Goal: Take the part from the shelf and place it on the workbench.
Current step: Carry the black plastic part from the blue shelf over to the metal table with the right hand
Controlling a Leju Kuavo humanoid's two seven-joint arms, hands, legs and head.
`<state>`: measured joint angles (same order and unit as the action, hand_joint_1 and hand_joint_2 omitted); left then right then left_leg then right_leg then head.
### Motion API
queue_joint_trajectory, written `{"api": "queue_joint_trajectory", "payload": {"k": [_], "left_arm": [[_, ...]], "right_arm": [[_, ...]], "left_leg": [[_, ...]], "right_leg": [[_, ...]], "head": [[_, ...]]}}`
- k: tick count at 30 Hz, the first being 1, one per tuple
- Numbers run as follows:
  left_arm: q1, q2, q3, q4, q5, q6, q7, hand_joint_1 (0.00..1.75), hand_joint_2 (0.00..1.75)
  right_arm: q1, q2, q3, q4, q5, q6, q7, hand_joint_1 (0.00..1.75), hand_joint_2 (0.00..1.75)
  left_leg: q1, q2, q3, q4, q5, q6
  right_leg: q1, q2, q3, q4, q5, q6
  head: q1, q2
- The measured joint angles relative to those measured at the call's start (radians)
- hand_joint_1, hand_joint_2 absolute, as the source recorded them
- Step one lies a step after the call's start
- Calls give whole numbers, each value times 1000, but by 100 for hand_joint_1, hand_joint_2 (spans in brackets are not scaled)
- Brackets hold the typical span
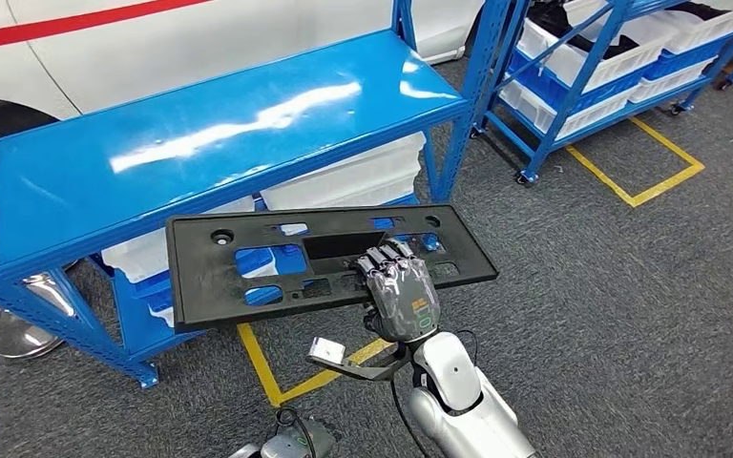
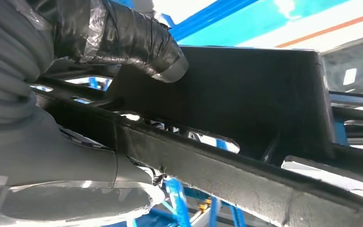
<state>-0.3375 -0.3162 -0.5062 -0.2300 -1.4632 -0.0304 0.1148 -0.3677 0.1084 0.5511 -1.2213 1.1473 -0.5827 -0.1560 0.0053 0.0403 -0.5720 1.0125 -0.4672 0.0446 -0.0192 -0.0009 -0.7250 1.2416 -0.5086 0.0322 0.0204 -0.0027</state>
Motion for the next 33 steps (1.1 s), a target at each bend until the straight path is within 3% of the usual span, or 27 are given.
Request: {"api": "queue_joint_trajectory", "payload": {"k": [2, 4, 6, 8, 9, 11, 13, 14, 15, 17, 18, 20, 22, 24, 26, 27, 28, 29, 30, 33], "left_arm": [[-3, 0, -13, 0, 1, 1, 1, 0, 175], [-4, 0, -23, 0, 3, 2, 2, 0, 175], [-5, 0, -33, 0, 5, 3, 3, 0, 175], [-7, 0, -43, 0, 6, 8, 5, 0, 175], [-8, 1, -48, 0, 7, 15, 10, 0, 175], [-10, 2, -59, 0, 8, 30, 23, 0, 175], [-12, 3, -72, 0, 8, 40, 35, 0, 175], [-14, 3, -78, 0, 8, 43, 38, 0, 175], [-15, 3, -84, 0, 8, 44, 40, 0, 175], [-16, 4, -91, 0, 7, 45, 41, 0, 175], [-17, 4, -93, 0, 7, 46, 41, 0, 175], [-17, 5, -96, 0, 7, 46, 42, 0, 175], [-18, 4, -102, 0, 8, 45, 43, 0, 175], [-19, 2, -107, -1, 10, 43, 43, 0, 175], [-19, 2, -109, -2, 12, 41, 44, 0, 175], [-19, 2, -110, -2, 13, 40, 44, 0, 175], [-19, 3, -111, -2, 13, 40, 44, 0, 175], [-20, 3, -112, -2, 13, 40, 45, 0, 175], [-20, 3, -114, -2, 13, 40, 45, 0, 175], [-21, 3, -118, -2, 12, 38, 51, 0, 175]], "right_arm": [[-3, -1, 2, 0, -2, 0, -2, 175, 175], [-7, -1, 4, -1, -2, 1, -4, 175, 175], [-9, -2, 6, -3, -3, 2, -6, 175, 175], [-9, -3, 7, -3, -4, 3, -8, 175, 175], [-9, -3, 8, -4, -5, 4, -8, 175, 175], [-8, -3, 9, -7, -6, 7, -10, 175, 175], [-4, -3, 10, -9, -7, 12, -10, 175, 175], [-1, -3, 10, -9, -7, 14, -11, 175, 175], [1, -3, 10, -10, -7, 15, -11, 175, 175], [2, -3, 11, -15, -7, 16, -11, 175, 175], [1, -2, 11, -17, -7, 16, -11, 175, 175], [2, -3, 11, -22, -7, 16, -11, 175, 175], [5, -4, 11, -26, -7, 16, -11, 175, 175], [7, -5, 11, -30, -7, 16, -12, 175, 175], [8, -7, 11, -34, -7, 16, -13, 175, 175], [9, -7, 11, -34, -6, 16, -13, 175, 175], [10, -8, 11, -34, -6, 16, -13, 175, 175], [12, -10, 12, -34, -6, 16, -13, 175, 175], [13, -10, 12, -34, -5, 16, -13, 175, 175], [13, -11, 12, -38, -3, 16, -14, 175, 175]], "left_leg": [[-3, 15, -2, 8, -6, -7], [-8, 28, -7, 13, -10, -16], [-10, 44, -9, 13, -10, -24], [-5, 33, -15, 31, -28, -33], [-3, 16, -29, 65, -51, -37], [0, -20, -85, 188, -115, -41], [0, -30, -134, 290, -144, -43], [1, -32, -135, 290, -129, -42], [2, -35, -119, 251, -98, -41], [7, -62, -60, 122, -32, -38], [9, -79, -37, 71, -15, -36], [10, -97, -22, 34, -13, -34], [9, -84, -20, 26, -7, -23], [10, -66, -18, 16, 1, -10], [8, -47, -18, 12, 4, -3], [6, -36, -19, 12, 3, -2], [4, -26, -19, 12, 3, -1], [3, -17, -19, 13, 3, -1], [2, -8, -19, 13, 2, 0], [-4, 13, -18, 14, -1, -3]], "right_leg": [[3, -32, 68, -125, 44, -3], [12, -54, 94, -184, 52, -16], [16, -41, 90, -190, 55, -31], [13, -25, 91, -198, 62, -43], [11, -18, 93, -202, 65, -50], [10, -3, 93, -205, 67, -57], [11, 16, 93, -204, 67, -58], [11, 26, 94, -203, 67, -58], [11, 37, 94, -201, 67, -58], [11, 58, 92, -194, 66, -55], [11, 67, 88, -190, 66, -51], [11, 82, 79, -187, 70, -38], [7, 91, 73, -189, 73, -25], [9, 64, 56, -154, 47, -17], [11, 24, 8, -46, -15, -11], [10, 15, -20, 18, -43, -8], [9, 11, -39, 63, -57, -7], [8, 9, -42, 74, -52, -7], [8, 6, -26, 46, -31, -9], [19, -36, 78, -147, 46, -24]], "head": [[0, 0], [-1, 0], [-2, 0], [-1, 0], [-1, 0], [-2, 0], [-2, 0], [-2, 0], [-2, 0], [-2, 0], [-1, 0], [-1, 0], [-1, 0], [0, 0], [2, 0], [2, 0], [2, 0], [2, 0], [2, 0], [2, 0]]}}
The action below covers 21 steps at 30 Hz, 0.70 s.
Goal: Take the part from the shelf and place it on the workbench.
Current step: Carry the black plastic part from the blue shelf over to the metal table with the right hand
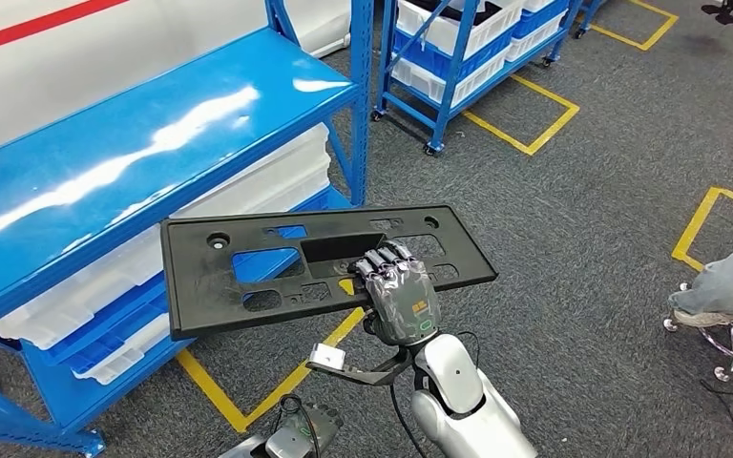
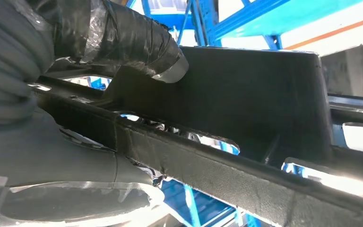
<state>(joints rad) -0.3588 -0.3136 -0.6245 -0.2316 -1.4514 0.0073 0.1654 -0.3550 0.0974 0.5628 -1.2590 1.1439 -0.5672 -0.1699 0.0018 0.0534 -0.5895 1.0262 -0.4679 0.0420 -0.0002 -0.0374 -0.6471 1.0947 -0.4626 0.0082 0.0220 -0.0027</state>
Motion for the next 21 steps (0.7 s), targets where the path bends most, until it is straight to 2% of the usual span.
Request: {"api": "queue_joint_trajectory", "payload": {"k": [1, 2, 4, 6, 8, 9, 10, 11, 12, 13, 14, 16, 18, 20, 21], "left_arm": [[0, 0, -1, 0, 0, -3, 2, 0, 175], [0, 0, -2, 0, 0, -7, 3, 0, 175], [0, 0, -3, 0, 0, -17, 6, 0, 175], [-1, 1, -4, 0, 0, -25, 8, 0, 175], [1, 4, -5, 0, 0, -33, 9, 0, 175], [2, 5, -5, 1, 0, -36, 9, 0, 175], [4, 5, -5, 1, 0, -39, 10, 0, 175], [5, 6, -6, 1, 0, -39, 11, 0, 175], [6, 6, -6, 1, 0, -40, 11, 0, 175], [6, 6, -6, 2, 0, -41, 12, 0, 175], [7, 7, -6, 2, 0, -42, 14, 0, 175], [7, 7, -7, 2, -3, -44, 22, 0, 175], [7, 8, -10, 2, -12, -44, 32, 0, 175], [6, 7, -18, 2, -30, -40, 40, 0, 175], [4, 7, -26, 2, -42, -37, 43, 0, 175]], "right_arm": [[-1, 0, 0, -2, 1, 0, 0, 175, 175], [-2, 0, 0, -3, 1, 0, -1, 175, 175], [-2, 0, 0, -4, 2, 0, -1, 175, 175], [-3, 0, 1, -5, 2, -1, -1, 175, 175], [-5, 1, 2, -7, 2, -1, -1, 175, 175], [-5, 2, 2, -7, 2, -1, -1, 175, 175], [-5, 2, 3, -7, 2, -1, -1, 175, 175], [-4, 2, 4, -7, 2, 0, -1, 175, 175], [-3, 2, 5, -7, 2, 0, -1, 175, 175], [-3, 2, 7, -7, 2, 0, -1, 175, 175], [-3, 2, 8, -7, 2, -1, -1, 175, 175], [-4, 2, 11, -7, 2, -1, -1, 175, 175], [-5, 2, 13, -8, 2, -1, -1, 175, 175], [-3, 2, 14, -9, 2, -1, -1, 175, 175], [-2, 2, 14, -10, 2, -1, -1, 175, 175]], "left_leg": [[-3, 7, 0, 0, -1, -2], [-5, 14, -1, 1, -2, -5], [-6, 26, -1, 1, -6, -13], [-3, 5, -13, 34, -33, -22], [1, -32, -58, 141, -92, -29], [3, -40, -87, 204, -120, -32], [4, -44, -112, 256, -138, -34], [5, -45, -127, 285, -142, -36], [7, -45, -129, 286, -131, -38], [10, -45, -119, 261, -108, -39], [13, -50, -96, 211, -74, -41], [22, -81, -42, 90, -21, -44], [24, -107, -18, 34, -11, -40], [20, -100, -19, 31, -10, -28], [20, -92, -18, 29, -6, -21]], "right_leg": [[6, -13, 19, -39, 8, -5], [11, -18, 25, -54, 7, -9], [9, -3, 25, -60, 11, -16], [1, 13, 27, -68, 17, -27], [-4, 28, 29, -72, 21, -35], [-4, 35, 28, -71, 21, -36], [-4, 43, 28, -71, 21, -36], [-4, 50, 28, -70, 21, -36], [-4, 57, 28, -69, 21, -36], [-5, 66, 28, -67, 21, -36], [-6, 77, 28, -63, 20, -34], [-8, 96, 22, -50, 15, -25], [-9, 111, 9, -40, 14, -12], [-12, 123, 1, -39, 19, 1], [-13, 118, -3, -35, 15, 5]], "head": [[0, 0], [0, 0], [-1, 0], [-1, 0], [-1, 0], [-2, 0], [-1, 0], [-1, 0], [-1, 0], [-1, 0], [-1, 0], [-1, 0], [-1, 0], [0, 0], [0, 0]]}}
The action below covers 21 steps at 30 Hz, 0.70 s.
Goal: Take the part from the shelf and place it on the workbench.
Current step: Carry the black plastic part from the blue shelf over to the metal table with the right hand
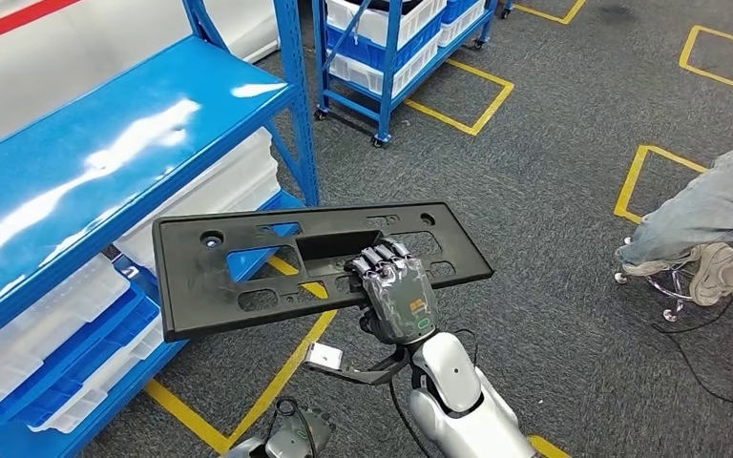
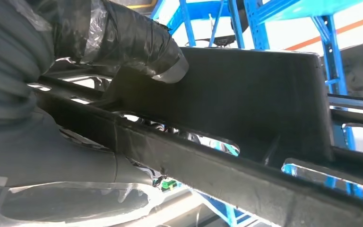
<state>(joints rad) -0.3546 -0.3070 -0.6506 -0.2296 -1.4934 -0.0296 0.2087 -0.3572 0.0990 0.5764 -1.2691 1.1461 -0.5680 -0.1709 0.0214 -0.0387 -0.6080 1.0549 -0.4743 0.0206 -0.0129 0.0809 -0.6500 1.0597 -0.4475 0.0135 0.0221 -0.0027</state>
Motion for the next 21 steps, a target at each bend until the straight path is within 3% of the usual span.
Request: {"api": "queue_joint_trajectory", "payload": {"k": [1, 3, 5, 6, 7, 8, 9, 11, 13, 15, 17, 19, 21], "left_arm": [[-3, -1, -11, 0, -10, 4, 3, 0, 175], [-9, -1, -47, 0, -21, 10, 16, 0, 175], [-16, 0, -93, 0, -22, 10, 37, 0, 175], [-20, 0, -117, 0, -22, 6, 47, 0, 175], [-24, 1, -141, 0, -22, 3, 56, 0, 175], [-28, 1, -164, 0, -22, -1, 64, 0, 175], [-33, 1, -185, 0, -22, -4, 68, 0, 175], [-40, 1, -218, -1, -22, -6, 73, 0, 175], [-44, 1, -237, -1, -22, -7, 74, 0, 175], [-47, 2, -250, -1, -22, -8, 74, 0, 175], [-50, 3, -259, -2, -22, -8, 74, 0, 175], [-47, 7, -265, -2, -22, -12, 73, 0, 175], [-41, 10, -268, -2, -22, -17, 71, 0, 175]], "right_arm": [[0, 0, 0, -1, 0, 0, 0, 175, 175], [0, -1, 0, -2, 2, 0, 0, 175, 175], [1, -1, 0, -2, 3, 0, 0, 175, 175], [2, -1, 0, -2, 4, 0, 1, 175, 175], [3, -2, 0, -2, 5, 0, 2, 175, 175], [4, -2, 0, -3, 6, 0, 2, 175, 175], [5, -2, 0, -5, 7, 0, 3, 175, 175], [3, -1, 0, -12, 10, 0, 4, 175, 175], [2, -1, 0, -17, 13, -1, 4, 175, 175], [4, -1, 0, -20, 15, -2, 5, 175, 175], [5, -1, 0, -23, 17, -3, 5, 175, 175], [5, 0, 0, -25, 18, -4, 5, 175, 175], [8, 1, 0, -25, 18, -4, 5, 175, 175]], "left_leg": [[0, 8, 0, -3, 3, 7], [-2, 27, 0, -6, 6, 16], [-7, 46, -1, -6, 5, 20], [-10, 56, -2, -6, 5, 21], [-12, 65, -2, -6, 4, 22], [-14, 73, -1, -6, 3, 23], [-16, 81, 0, -6, 3, 23], [-20, 95, 1, -7, 2, 22], [-23, 111, 2, -10, 2, 18], [-24, 121, 7, -13, -2, 10], [-23, 95, -6, 27, -32, 0], [-19, 57, -58, 137, -89, -7], [-13, 46, -109, 236, -119, -14]], "right_leg": [[0, -13, -8, 17, -13, 4], [1, -52, -49, 110, -67, 10], [0, -69, -103, 231, -120, 13], [1, -71, -116, 260, -125, 12], [1, -73, -111, 255, -114, 10], [4, -77, -86, 209, -85, 5], [9, -90, -48, 138, -53, -3], [26, -124, 13, 19, -17, -19], [37, -134, 25, -12, -17, -27], [32, -116, 31, -27, -8, -33], [22, -100, 43, -45, 2, -41], [17, -83, 46, -50, 6, -45], [16, -64, 44, -47, 6, -45]], "head": [[1, 0], [2, 0], [3, 0], [3, 0], [3, 0], [3, 0], [3, 0], [2, 0], [2, 0], [2, 0], [2, 0], [2, 0], [1, 0]]}}
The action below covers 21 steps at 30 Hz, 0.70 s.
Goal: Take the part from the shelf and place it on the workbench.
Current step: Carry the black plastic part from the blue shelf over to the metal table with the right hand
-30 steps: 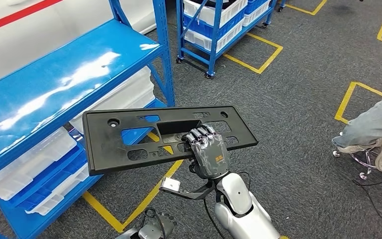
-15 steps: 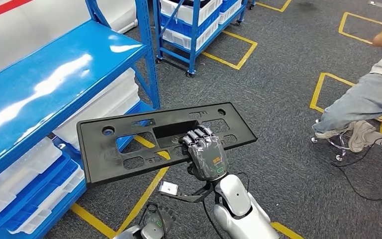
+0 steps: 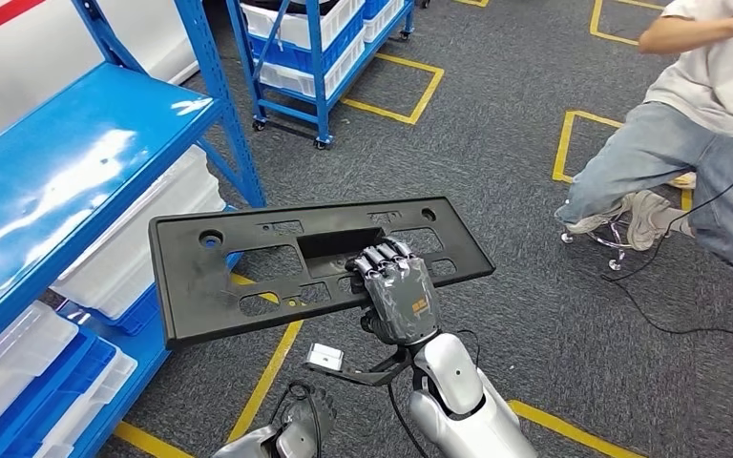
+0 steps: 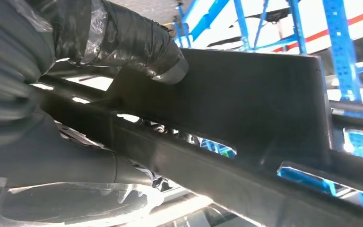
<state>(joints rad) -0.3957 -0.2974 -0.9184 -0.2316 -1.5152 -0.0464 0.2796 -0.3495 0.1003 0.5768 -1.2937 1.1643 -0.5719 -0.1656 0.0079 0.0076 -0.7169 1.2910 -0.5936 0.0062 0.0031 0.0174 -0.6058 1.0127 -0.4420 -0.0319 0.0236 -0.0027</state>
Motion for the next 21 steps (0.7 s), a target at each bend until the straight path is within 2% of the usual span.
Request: {"api": "queue_joint_trajectory", "payload": {"k": [1, 2, 3, 5, 7, 9, 11, 13, 15, 16, 17, 18, 19, 21], "left_arm": [[2, 1, -1, 0, 0, -2, -1, 0, 175], [4, 1, -1, 0, 0, -2, -3, 0, 175], [4, 1, -2, 0, 0, -4, -3, 0, 175], [5, 2, -3, 0, 0, -8, -5, 0, 175], [7, 2, -3, 0, 0, -12, -6, 0, 175], [8, 2, -4, 0, 0, -13, -8, 0, 175], [8, 1, -4, 0, 1, -14, -8, 0, 175], [9, 1, -4, 0, 3, -17, -9, 0, 175], [9, 2, -4, 0, 5, -19, -10, 0, 175], [10, 3, -4, 0, 5, -20, -10, 0, 175], [10, 3, -4, 0, 6, -20, -10, 0, 175], [10, 3, -4, 0, 6, -20, -10, 0, 175], [10, 3, -4, 0, 6, -20, -10, 0, 175], [10, 3, -3, 0, 12, -21, -10, 0, 175]], "right_arm": [[2, 0, 0, 0, 0, 0, 0, 175, 175], [3, 0, 0, 0, 1, 0, 0, 175, 175], [3, 0, 0, 0, 1, -1, 0, 175, 175], [2, 1, 0, -1, 2, -1, 0, 175, 175], [2, 1, 0, -2, 2, -2, 0, 175, 175], [3, 1, 0, -3, 2, -3, 0, 175, 175], [3, 0, 0, -3, 2, -4, 0, 175, 175], [2, 0, 0, -3, 2, -4, 0, 175, 175], [5, 0, 0, -3, 2, -4, 0, 175, 175], [6, -1, 0, -3, 2, -4, 0, 175, 175], [8, -1, 0, -3, 2, -5, 0, 175, 175], [8, -1, 0, -3, 2, -5, 0, 175, 175], [8, -1, 0, -4, 2, -5, 0, 175, 175], [6, -1, 0, -8, 2, -6, 0, 175, 175]], "left_leg": [[3, -1, -5, 4, 12, -3], [6, -2, 9, -29, 40, -6], [11, -10, 37, -92, 77, -10], [18, -44, 88, -199, 116, -12], [17, -62, 101, -228, 116, -3], [14, -48, 101, -232, 122, 12], [16, -31, 104, -240, 127, 25], [15, -13, 106, -244, 128, 33], [12, 6, 105, -243, 126, 36], [11, 15, 105, -243, 125, 37], [10, 24, 106, -243, 124, 37], [9, 32, 108, -243, 123, 37], [9, 39, 111, -244, 121, 37], [5, 53, 115, -247, 118, 32]], "right_leg": [[-2, 11, -1, 3, -1, 1], [-4, 22, -3, 8, -3, 4], [-7, 33, -4, 16, -7, 9], [-9, 52, -14, 34, -16, 21], [-11, 66, -26, 44, -17, 34], [-15, 73, -31, 43, -15, 44], [-13, 45, -48, 77, -38, 53], [-12, 5, -98, 180, -94, 60], [-14, -8, -154, 291, -133, 64], [-14, -10, -165, 309, -130, 64], [-14, -12, -154, 286, -108, 62], [-12, -19, -125, 227, -73, 57], [-7, -35, -88, 153, -42, 51], [6, -62, -34, 46, -8, 36]], "head": [[0, 0], [0, 0], [0, 0], [0, 0], [1, 0], [1, 0], [3, 0], [5, 0], [5, 0], [5, 0], [5, 0], [5, 0], [5, 0], [5, 0]]}}
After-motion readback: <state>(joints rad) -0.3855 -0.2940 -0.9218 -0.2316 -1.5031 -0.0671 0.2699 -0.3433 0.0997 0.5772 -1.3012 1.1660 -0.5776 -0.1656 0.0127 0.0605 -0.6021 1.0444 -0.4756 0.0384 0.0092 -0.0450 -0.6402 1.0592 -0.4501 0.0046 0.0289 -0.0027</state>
